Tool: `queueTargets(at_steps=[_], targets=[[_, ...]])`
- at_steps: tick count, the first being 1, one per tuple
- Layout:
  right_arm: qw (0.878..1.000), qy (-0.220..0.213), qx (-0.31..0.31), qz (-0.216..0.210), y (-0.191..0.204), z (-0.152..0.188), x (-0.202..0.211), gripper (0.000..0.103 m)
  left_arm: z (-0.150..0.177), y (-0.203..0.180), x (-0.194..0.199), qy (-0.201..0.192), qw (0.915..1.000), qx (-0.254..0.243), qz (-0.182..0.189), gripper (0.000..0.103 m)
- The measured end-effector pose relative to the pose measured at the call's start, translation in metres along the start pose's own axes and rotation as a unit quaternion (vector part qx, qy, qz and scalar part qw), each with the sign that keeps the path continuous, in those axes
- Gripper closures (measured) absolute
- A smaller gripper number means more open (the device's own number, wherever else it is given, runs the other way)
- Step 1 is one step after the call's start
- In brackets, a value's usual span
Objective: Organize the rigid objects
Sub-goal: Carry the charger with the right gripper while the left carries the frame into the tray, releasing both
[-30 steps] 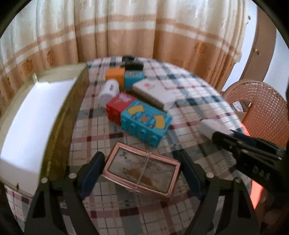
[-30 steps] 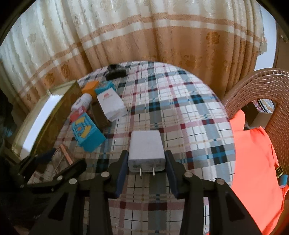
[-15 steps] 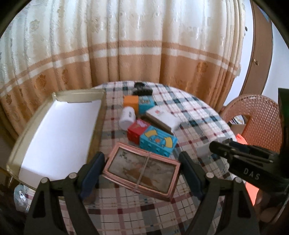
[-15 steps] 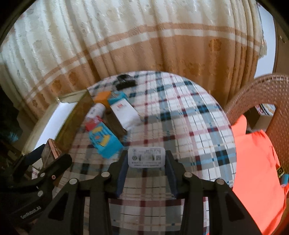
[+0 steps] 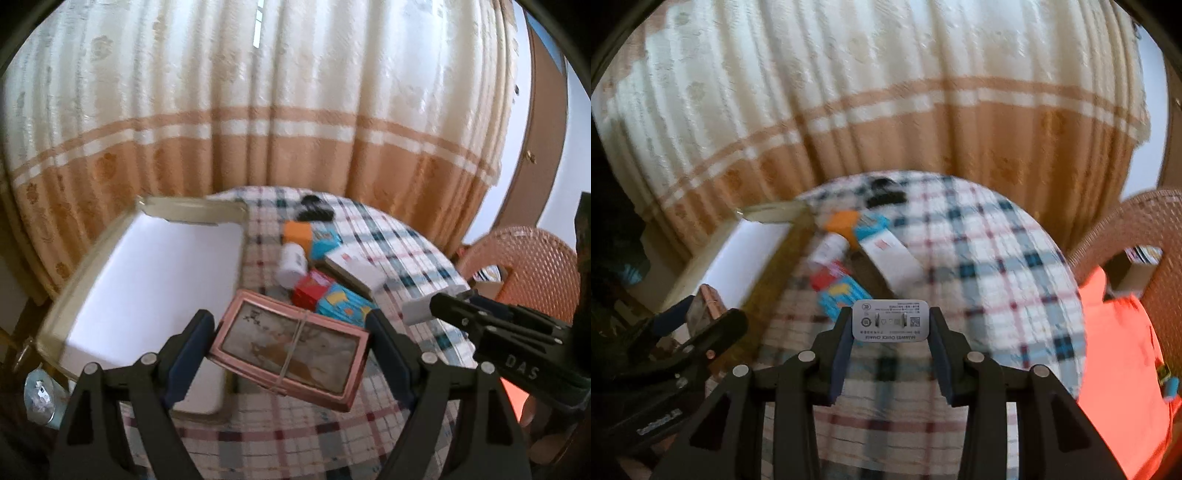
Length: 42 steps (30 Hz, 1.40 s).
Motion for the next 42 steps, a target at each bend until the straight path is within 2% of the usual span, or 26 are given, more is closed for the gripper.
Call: queueTargets(at_steps=[4, 10, 15, 19, 25, 30, 34, 37, 40, 42], targets=[[0.999, -0.012, 0.021, -0.035, 0.039, -0.015, 0.000, 0.061, -0.011, 0.037, 0.011, -0.020, 0.9990, 0.023, -0.033, 0.019], [0.994, -0.021, 0.049, -0.098, 0.108, -0.027, -0.008, 0.061, -0.012, 0.105, 0.018, -0.033, 0.9922, 0.052, -0.108, 0.019], [0.987, 0.006, 0.048, -0.152, 0.159, -0.020, -0.027, 0.061, 0.000, 0.151, 0.014, -0.015, 0.9830, 0.068, -0.170, 0.019], [0.984, 0.030, 0.065, -0.165, 0.189, -0.007, -0.044, 0.061, 0.014, 0.172, 0.008, 0.005, 0.9786, 0.088, -0.186, 0.019], [0.983, 0.068, 0.069, -0.158, 0.199, 0.007, -0.073, 0.060, 0.027, 0.177, -0.001, 0.025, 0.9756, 0.082, -0.202, 0.019], [0.981, 0.084, 0.076, -0.159, 0.202, 0.012, -0.088, 0.060, 0.034, 0.183, -0.011, 0.044, 0.9732, 0.087, -0.208, 0.018], [0.980, 0.089, 0.079, -0.157, 0.202, 0.016, -0.097, 0.060, 0.036, 0.183, -0.017, 0.050, 0.9712, 0.070, -0.222, 0.018], [0.979, 0.094, 0.077, -0.161, 0.202, 0.020, -0.102, 0.058, 0.037, 0.181, -0.021, 0.056, 0.9699, 0.060, -0.229, 0.014], [0.980, 0.094, 0.068, -0.162, 0.197, 0.020, -0.101, 0.051, 0.038, 0.184, -0.020, 0.058, 0.9698, 0.073, -0.225, 0.006], [0.980, 0.090, 0.052, -0.171, 0.191, 0.018, -0.097, 0.038, 0.037, 0.186, -0.018, 0.052, 0.9719, 0.087, -0.212, 0.001]])
Point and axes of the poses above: each gripper's, at about its wrist camera, not at the fingertips, and x roughly against the way its jaws point, y to its left, z to its underside, the point moved 9 cm from there along -x, roughly the way its jaws point, and after that the axes turned 4 degrees about -x, right-handed, at the moved point
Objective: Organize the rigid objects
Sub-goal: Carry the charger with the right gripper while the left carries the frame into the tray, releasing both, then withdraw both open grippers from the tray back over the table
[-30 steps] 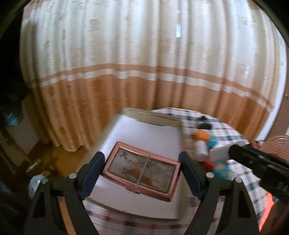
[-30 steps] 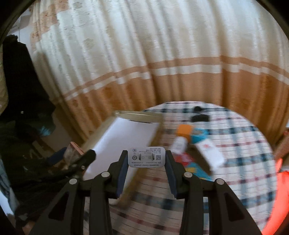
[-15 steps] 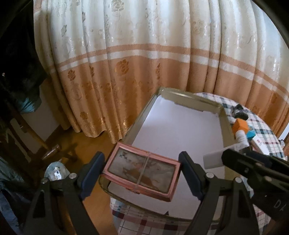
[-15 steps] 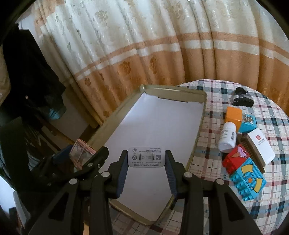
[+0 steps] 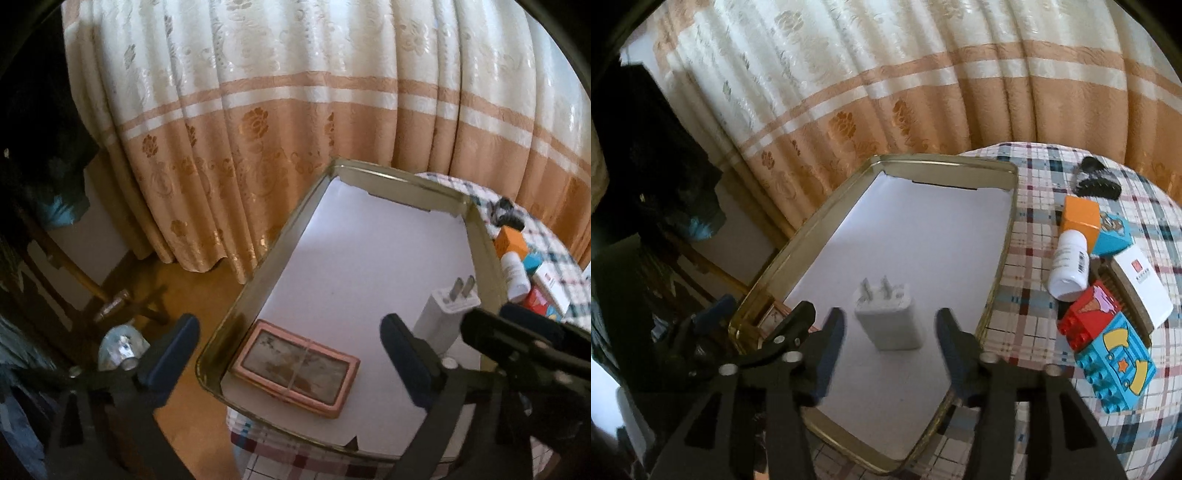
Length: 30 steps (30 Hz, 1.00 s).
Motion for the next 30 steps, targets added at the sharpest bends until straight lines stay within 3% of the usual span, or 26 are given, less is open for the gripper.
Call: queueTargets(at_steps=[3, 6, 10, 13, 19, 24, 26, 30], targets=[[0.999, -0.041, -0.028, -0.010, -0.013, -0.004, 0.020, 0.036, -0.001, 0.000, 0.007, -0.016, 0.9997, 0.014, 0.007, 0.001], [0.995, -0.091, -0.037, 0.024, -0.032, -0.006, 0.040, 0.028, -0.001, -0.002, 0.010, -0.025, 0.9993, 0.027, 0.010, 0.000], [0.991, -0.115, -0.051, 0.055, -0.052, -0.001, 0.056, 0.028, 0.004, -0.002, 0.013, -0.030, 0.9990, 0.034, 0.000, 0.000], [0.988, -0.123, -0.055, 0.074, -0.063, 0.002, 0.062, 0.028, 0.006, -0.003, 0.019, -0.041, 0.9985, 0.034, -0.005, 0.000], [0.991, -0.106, -0.062, 0.060, -0.062, 0.009, 0.060, 0.028, 0.006, -0.005, 0.028, -0.045, 0.9986, 0.029, -0.002, 0.000], [0.991, -0.103, -0.050, 0.071, -0.061, 0.010, 0.064, 0.028, 0.005, -0.018, 0.036, -0.049, 0.9985, 0.019, 0.013, 0.000], [0.990, -0.105, -0.056, 0.074, -0.063, 0.010, 0.067, 0.028, 0.005, -0.028, 0.035, -0.047, 0.9987, 0.002, 0.018, 0.000], [0.989, -0.108, -0.069, 0.075, -0.071, 0.010, 0.074, 0.028, 0.000, -0.042, 0.022, -0.033, 0.9987, -0.039, -0.009, 0.001]])
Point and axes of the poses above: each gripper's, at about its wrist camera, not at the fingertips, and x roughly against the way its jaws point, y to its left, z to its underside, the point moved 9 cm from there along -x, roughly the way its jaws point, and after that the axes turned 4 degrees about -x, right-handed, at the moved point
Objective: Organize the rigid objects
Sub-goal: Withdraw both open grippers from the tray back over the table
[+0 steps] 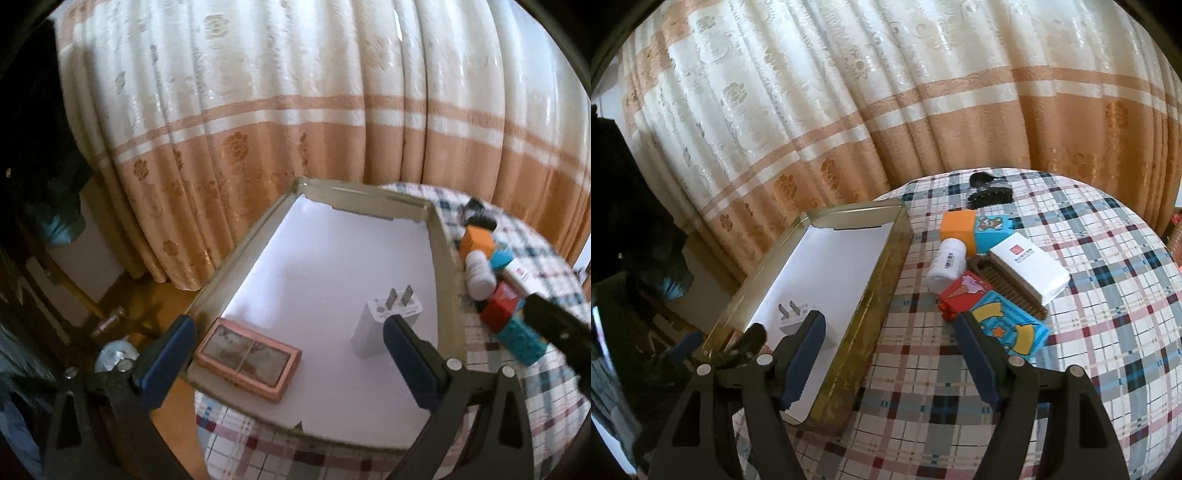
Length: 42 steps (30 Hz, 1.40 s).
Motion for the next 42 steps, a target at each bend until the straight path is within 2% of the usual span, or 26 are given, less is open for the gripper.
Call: queueTargets(at_steps=[5, 13, 17, 25, 33, 36, 42], targets=[[1.000, -0.005, -0.009, 0.007, -0.010, -0.004, 0.004, 0.028, -0.010, -0.009, -0.014, 0.014, 0.9996, -0.022, -0.009, 0.000], [1.000, -0.002, -0.027, 0.011, -0.026, -0.004, 0.003, 0.028, -0.031, -0.001, -0.038, 0.034, 0.9992, -0.006, -0.022, 0.000], [0.999, -0.007, -0.031, 0.018, -0.034, -0.005, 0.005, 0.028, -0.035, 0.002, -0.043, 0.032, 0.9992, 0.003, -0.022, 0.000], [0.998, -0.020, -0.036, 0.043, -0.054, -0.007, 0.012, 0.028, -0.034, -0.001, -0.013, -0.009, 0.9994, 0.032, 0.011, 0.000], [0.992, -0.072, -0.048, 0.091, -0.088, -0.018, 0.038, 0.028, -0.033, -0.052, 0.027, -0.049, 0.9956, 0.025, 0.076, 0.000], [0.989, -0.086, -0.053, 0.111, -0.101, -0.022, 0.048, 0.028, -0.030, -0.070, 0.033, -0.047, 0.9948, 0.015, 0.089, 0.000], [0.985, -0.088, -0.064, 0.131, -0.123, -0.017, 0.061, 0.027, -0.018, -0.096, 0.036, -0.029, 0.9946, 0.000, 0.100, 0.000]])
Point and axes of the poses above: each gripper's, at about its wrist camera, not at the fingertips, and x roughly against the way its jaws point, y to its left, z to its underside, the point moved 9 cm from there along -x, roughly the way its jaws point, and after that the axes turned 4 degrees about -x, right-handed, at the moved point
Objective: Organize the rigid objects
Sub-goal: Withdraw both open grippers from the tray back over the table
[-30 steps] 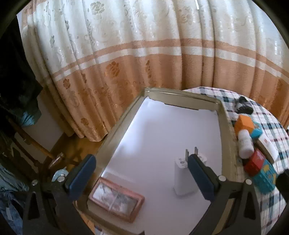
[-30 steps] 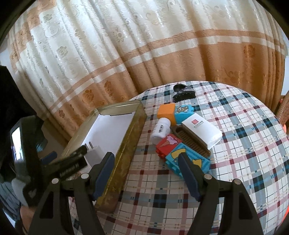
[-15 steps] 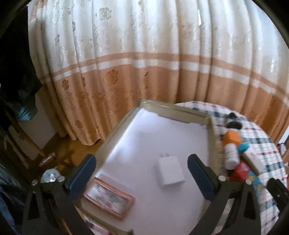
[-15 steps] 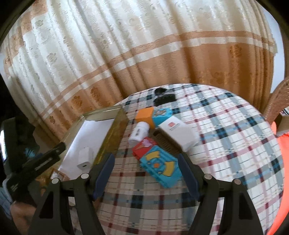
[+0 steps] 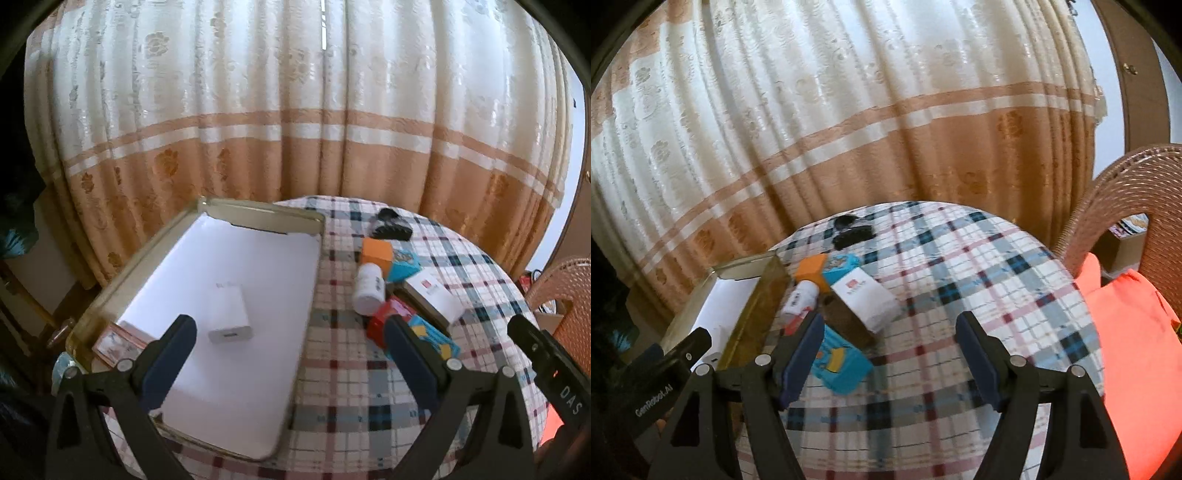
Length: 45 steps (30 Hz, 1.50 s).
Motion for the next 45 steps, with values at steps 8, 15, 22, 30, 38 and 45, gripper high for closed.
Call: queueTargets(at_steps=[8, 15, 22, 30, 38, 45], targets=[[0.999, -0.027, 0.003, 0.020, -0.017, -0.006, 0.008, 0.027, 0.005, -0.015, 0.001, 0.000, 0.9998, -0.015, -0.011, 0.001], [0.998, -0.046, 0.014, 0.036, -0.023, -0.015, 0.009, 0.027, 0.004, -0.032, 0.001, -0.013, 0.9982, -0.052, -0.028, 0.001], [0.999, -0.040, 0.012, 0.035, -0.028, -0.018, 0.006, 0.027, 0.009, -0.043, -0.003, 0.004, 0.9989, -0.045, -0.010, 0.001], [0.999, -0.037, 0.017, 0.036, -0.032, -0.015, 0.003, 0.027, 0.019, -0.051, -0.006, 0.017, 0.9987, -0.049, -0.004, 0.001], [0.998, -0.047, 0.019, 0.048, -0.042, -0.016, 0.001, 0.027, 0.033, -0.053, -0.012, 0.036, 0.9986, -0.040, -0.001, 0.001], [0.998, -0.049, 0.018, 0.042, -0.042, -0.018, -0.003, 0.027, 0.038, -0.062, -0.015, 0.041, 0.9981, -0.046, -0.003, 0.001]])
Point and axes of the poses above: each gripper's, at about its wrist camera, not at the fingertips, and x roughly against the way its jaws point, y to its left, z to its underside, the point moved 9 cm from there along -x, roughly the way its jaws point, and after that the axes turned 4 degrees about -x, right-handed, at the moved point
